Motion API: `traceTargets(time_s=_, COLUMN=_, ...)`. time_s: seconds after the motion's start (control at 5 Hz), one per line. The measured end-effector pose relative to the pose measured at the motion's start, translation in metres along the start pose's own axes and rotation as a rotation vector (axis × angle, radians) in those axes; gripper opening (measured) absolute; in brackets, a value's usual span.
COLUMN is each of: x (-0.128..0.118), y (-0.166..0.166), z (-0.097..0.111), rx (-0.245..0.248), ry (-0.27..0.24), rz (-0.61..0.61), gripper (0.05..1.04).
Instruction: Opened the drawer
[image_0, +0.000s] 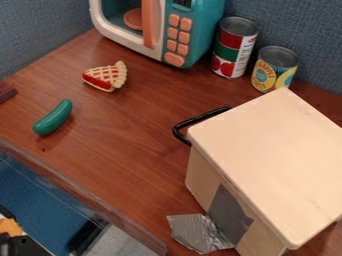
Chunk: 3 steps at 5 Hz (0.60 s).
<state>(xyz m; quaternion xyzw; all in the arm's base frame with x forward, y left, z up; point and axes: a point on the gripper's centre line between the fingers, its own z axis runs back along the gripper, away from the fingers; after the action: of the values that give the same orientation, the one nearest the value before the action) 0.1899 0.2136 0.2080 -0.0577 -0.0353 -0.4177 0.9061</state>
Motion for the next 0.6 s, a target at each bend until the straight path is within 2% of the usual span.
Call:
traceTargets(time_s=0.2, x=0.0, y=0.001, z=-0.008, rx=-0.028, ry=-0.008, rz=0.007, gripper=0.998)
traceTargets(time_s=0.4, x=0.022, y=-0.007, z=-0.04, rx=-0.101, ry=-0.028, rz=-0.01, gripper=0.998)
traceTargets(time_s=0.6, x=0.053, y=-0.019, z=-0.064, rx=-0.112, ry=-0.031, rz=-0.024, gripper=0.998)
